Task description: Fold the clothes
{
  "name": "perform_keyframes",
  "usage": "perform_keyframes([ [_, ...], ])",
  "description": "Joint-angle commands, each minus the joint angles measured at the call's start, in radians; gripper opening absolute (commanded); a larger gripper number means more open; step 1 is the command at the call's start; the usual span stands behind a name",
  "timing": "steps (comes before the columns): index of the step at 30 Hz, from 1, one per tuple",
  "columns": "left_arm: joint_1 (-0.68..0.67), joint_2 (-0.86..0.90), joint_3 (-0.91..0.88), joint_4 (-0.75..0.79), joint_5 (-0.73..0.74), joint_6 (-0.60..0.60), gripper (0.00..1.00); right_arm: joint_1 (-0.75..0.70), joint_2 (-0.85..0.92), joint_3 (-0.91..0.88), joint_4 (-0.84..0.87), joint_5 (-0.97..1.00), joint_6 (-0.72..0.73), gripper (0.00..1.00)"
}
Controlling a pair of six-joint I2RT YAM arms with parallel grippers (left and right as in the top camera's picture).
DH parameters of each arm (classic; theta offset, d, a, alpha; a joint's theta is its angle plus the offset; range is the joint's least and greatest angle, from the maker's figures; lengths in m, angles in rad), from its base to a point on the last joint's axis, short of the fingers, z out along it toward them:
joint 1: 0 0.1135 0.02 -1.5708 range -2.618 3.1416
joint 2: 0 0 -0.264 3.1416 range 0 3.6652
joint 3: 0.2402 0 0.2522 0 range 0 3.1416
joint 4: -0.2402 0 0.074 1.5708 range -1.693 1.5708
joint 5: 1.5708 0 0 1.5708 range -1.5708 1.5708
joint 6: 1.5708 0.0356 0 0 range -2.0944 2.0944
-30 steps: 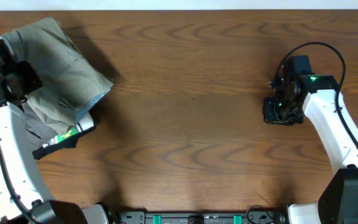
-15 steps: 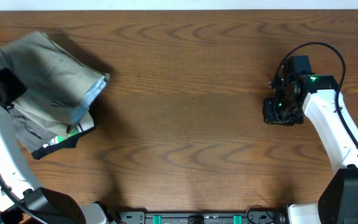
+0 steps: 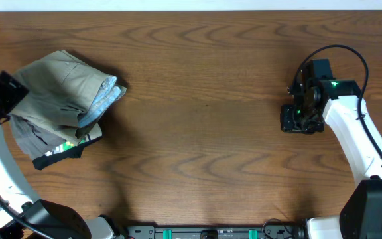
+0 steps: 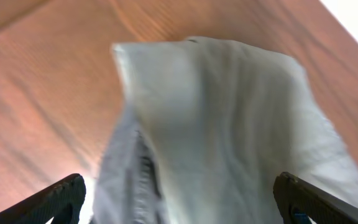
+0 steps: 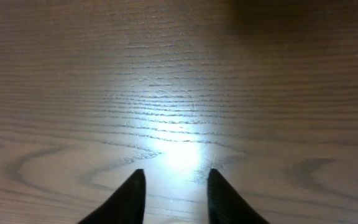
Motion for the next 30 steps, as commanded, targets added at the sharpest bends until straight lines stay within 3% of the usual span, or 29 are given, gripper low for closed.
perform_keyframes([
  [1, -0.008, -0.006, 0.032, 0.006, 0.169, -0.01, 0.98, -0.003, -0.017, 0.006, 0.003, 0.003, -0.014, 0.39],
  [7, -0.146, -0.008, 0.032, 0.013, 0.171, 0.09, 0.98, -0.003, -0.017, 0.006, 0.036, 0.002, -0.014, 0.62],
  [13, -0.392, -0.008, 0.032, 0.012, 0.17, 0.162, 0.98, -0.004, -0.017, 0.006, 0.129, 0.003, -0.014, 0.65],
  [15, -0.466, -0.008, 0.032, 0.013, 0.17, 0.162, 0.98, -0.004, -0.018, 0.006, 0.176, 0.003, -0.014, 0.77],
  [17, -0.534, -0.008, 0.032, 0.013, 0.168, 0.162, 0.98, -0.004, -0.018, 0.006, 0.231, 0.003, -0.014, 0.99],
  [24, -0.647, -0.007, 0.032, -0.015, 0.115, 0.16, 0.98, -0.024, -0.018, 0.033, 0.358, 0.003, -0.019, 0.99],
  [30, -0.65, -0.008, 0.032, -0.145, 0.114, 0.161, 0.98, -0.034, -0.059, 0.096, 0.227, 0.003, -0.075, 0.99],
])
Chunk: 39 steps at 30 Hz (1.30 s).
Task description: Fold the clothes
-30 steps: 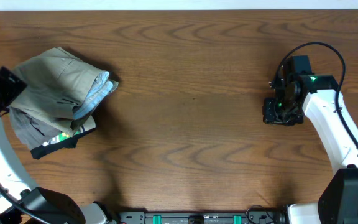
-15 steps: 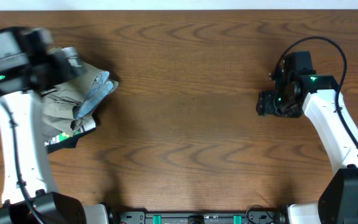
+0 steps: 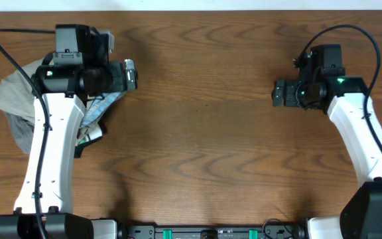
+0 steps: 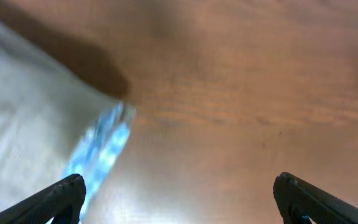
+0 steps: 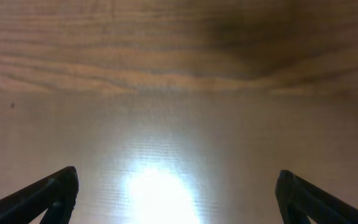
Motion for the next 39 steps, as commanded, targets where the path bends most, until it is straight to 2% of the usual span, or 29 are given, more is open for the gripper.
perform_keyframes([
  [1, 0.0, -0.008, 0.028, -0.057, -0.014, 0.016, 0.98, -0.01, -0.071, 0.037, -0.051, 0.003, -0.035, 0.99],
  [5, -0.004, -0.028, 0.014, -0.152, -0.014, -0.004, 0.98, -0.01, -0.18, 0.014, -0.105, 0.016, -0.033, 0.99],
  [9, -0.041, -0.139, -0.088, -0.119, -0.047, -0.003, 0.98, -0.01, -0.34, -0.077, -0.1, 0.018, 0.008, 0.99],
  [11, -0.074, -0.23, -0.17, -0.084, -0.09, -0.003, 0.98, -0.01, -0.444, -0.156, -0.072, 0.024, 0.028, 0.99],
  [16, -0.157, -0.525, -0.428, 0.034, -0.092, -0.004, 0.98, -0.01, -0.708, -0.366, 0.022, 0.024, 0.074, 0.99],
  [21, -0.174, -0.745, -0.592, 0.105, -0.092, -0.003, 0.98, -0.01, -0.89, -0.492, 0.016, 0.024, 0.188, 0.99],
  [26, -0.174, -0.839, -0.613, 0.023, -0.092, -0.003, 0.98, -0.01, -0.943, -0.523, -0.096, 0.024, 0.188, 0.99],
  [31, -0.174, -0.849, -0.613, -0.005, -0.092, -0.003, 0.98, -0.01, -0.939, -0.524, -0.199, 0.024, 0.188, 0.99],
  [39, -0.174, -0.849, -0.613, -0.004, -0.092, -0.003, 0.98, -0.01, -0.939, -0.524, -0.229, 0.024, 0.188, 0.99],
])
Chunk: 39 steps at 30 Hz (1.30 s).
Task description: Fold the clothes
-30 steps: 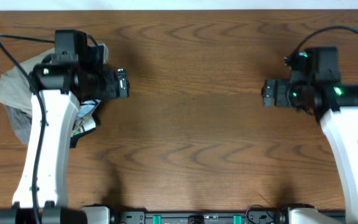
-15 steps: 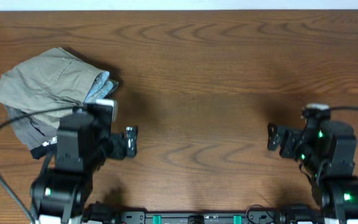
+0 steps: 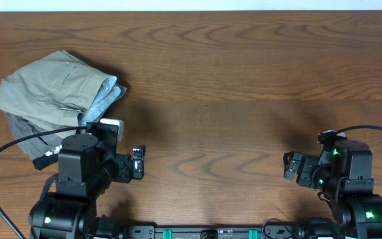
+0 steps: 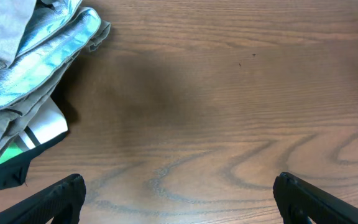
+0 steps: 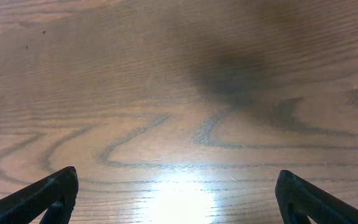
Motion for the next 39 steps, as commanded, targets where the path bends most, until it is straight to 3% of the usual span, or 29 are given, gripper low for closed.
perform_keyframes([
  [1, -0.004, -0.003, 0.0, -0.002, -0.011, -0.002, 0.98, -0.009, -0.001, -0.006, -0.001, 0.01, 0.014, 0.99],
  [11, -0.004, -0.003, 0.0, -0.002, -0.011, -0.002, 0.98, -0.009, -0.021, -0.015, -0.016, 0.009, 0.014, 0.99],
  [17, -0.004, -0.003, 0.0, -0.002, -0.011, -0.002, 0.98, -0.009, -0.15, -0.069, 0.031, 0.013, -0.017, 0.99],
  [25, -0.004, -0.003, 0.0, -0.002, -0.011, -0.002, 0.98, -0.009, -0.456, -0.382, 0.386, -0.018, -0.059, 0.99],
  [34, -0.004, -0.003, 0.0, -0.002, -0.011, -0.002, 0.98, -0.01, -0.643, -0.723, 1.004, -0.031, -0.115, 0.99],
  [39, -0.004, -0.003, 0.0, -0.002, -0.011, -0.002, 0.98, -0.009, -0.642, -0.719, 1.033, -0.02, -0.291, 0.99],
])
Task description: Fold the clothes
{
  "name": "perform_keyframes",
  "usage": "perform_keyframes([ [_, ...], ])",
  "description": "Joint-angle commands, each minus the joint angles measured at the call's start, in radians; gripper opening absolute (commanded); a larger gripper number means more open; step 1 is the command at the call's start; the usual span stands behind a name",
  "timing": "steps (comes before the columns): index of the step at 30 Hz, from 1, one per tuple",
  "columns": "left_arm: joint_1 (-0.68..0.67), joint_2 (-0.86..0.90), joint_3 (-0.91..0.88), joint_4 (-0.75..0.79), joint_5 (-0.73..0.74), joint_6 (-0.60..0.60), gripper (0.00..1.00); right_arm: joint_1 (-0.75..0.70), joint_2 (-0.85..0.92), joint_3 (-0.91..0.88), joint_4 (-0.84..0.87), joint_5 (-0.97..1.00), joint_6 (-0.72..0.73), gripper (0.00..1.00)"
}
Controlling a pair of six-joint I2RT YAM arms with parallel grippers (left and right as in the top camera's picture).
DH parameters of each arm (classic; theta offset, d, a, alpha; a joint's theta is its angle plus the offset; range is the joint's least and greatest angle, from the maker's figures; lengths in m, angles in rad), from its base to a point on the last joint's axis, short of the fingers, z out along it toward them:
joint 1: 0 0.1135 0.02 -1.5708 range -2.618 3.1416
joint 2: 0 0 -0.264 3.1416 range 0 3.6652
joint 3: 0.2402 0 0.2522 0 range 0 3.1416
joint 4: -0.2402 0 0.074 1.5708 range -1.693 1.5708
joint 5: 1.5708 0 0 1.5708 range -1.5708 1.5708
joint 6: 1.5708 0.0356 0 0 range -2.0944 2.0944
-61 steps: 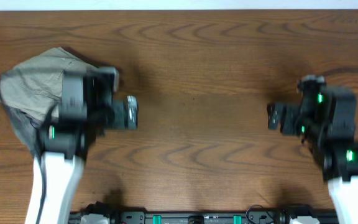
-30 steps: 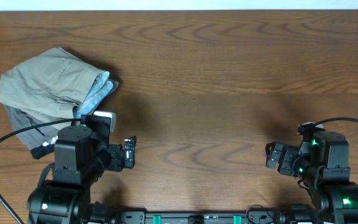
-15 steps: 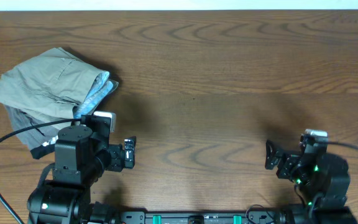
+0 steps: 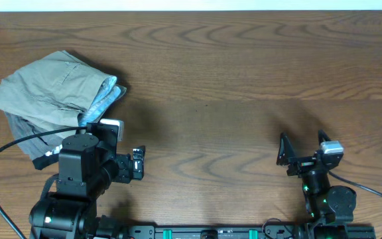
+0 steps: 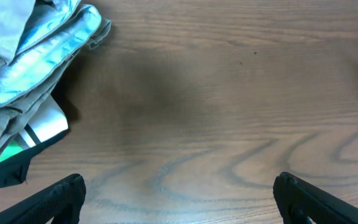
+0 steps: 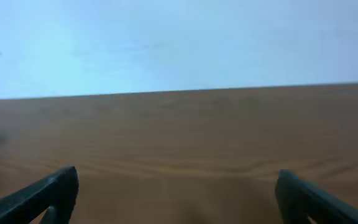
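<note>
A pile of clothes (image 4: 55, 99) lies at the table's left: an olive-grey garment on top, a light blue one (image 4: 105, 99) folded under its right edge, a dark piece with a green-and-white label below. The left wrist view catches the pile's right edge (image 5: 36, 68). My left gripper (image 4: 138, 163) sits near the front edge, just below the pile, open and holding nothing (image 5: 179, 202). My right gripper (image 4: 302, 147) is at the front right, open and empty, its fingers pointing away across the table (image 6: 179, 196).
The brown wooden table (image 4: 204, 113) fills the view, with a pale wall beyond its far edge (image 6: 179, 43). Black cables run from both arm bases at the front edge.
My right gripper has tilted up from facing the tabletop to looking level across the table at the wall. The left gripper and the clothes pile have not moved.
First my left gripper was open at the pile's left side and the right one nearly shut at the far right. Then both were open, the left above the pile. Then both sat drawn back to the front edge, open. The right has since tilted level.
</note>
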Motion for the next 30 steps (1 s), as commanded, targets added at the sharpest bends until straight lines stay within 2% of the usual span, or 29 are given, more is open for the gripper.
perform_keyframes([
  [1, -0.004, -0.003, 0.003, 0.0, -0.008, -0.002, 0.98, -0.009, -0.011, -0.003, 0.003, 0.003, -0.166, 0.99],
  [3, -0.004, -0.003, 0.003, 0.0, -0.008, -0.002, 0.98, -0.009, -0.011, -0.003, -0.044, 0.003, -0.215, 0.99],
  [9, -0.004, -0.003, 0.003, 0.0, -0.008, -0.002, 0.98, -0.009, -0.011, -0.002, -0.045, 0.023, -0.212, 0.99],
  [12, -0.004, -0.003, 0.003, 0.0, -0.008, -0.002, 0.98, -0.008, -0.011, -0.002, -0.041, 0.006, -0.162, 0.99],
  [30, -0.004, -0.003, 0.003, 0.0, -0.008, -0.002, 0.98, -0.009, -0.011, -0.002, -0.04, 0.006, -0.16, 0.99],
])
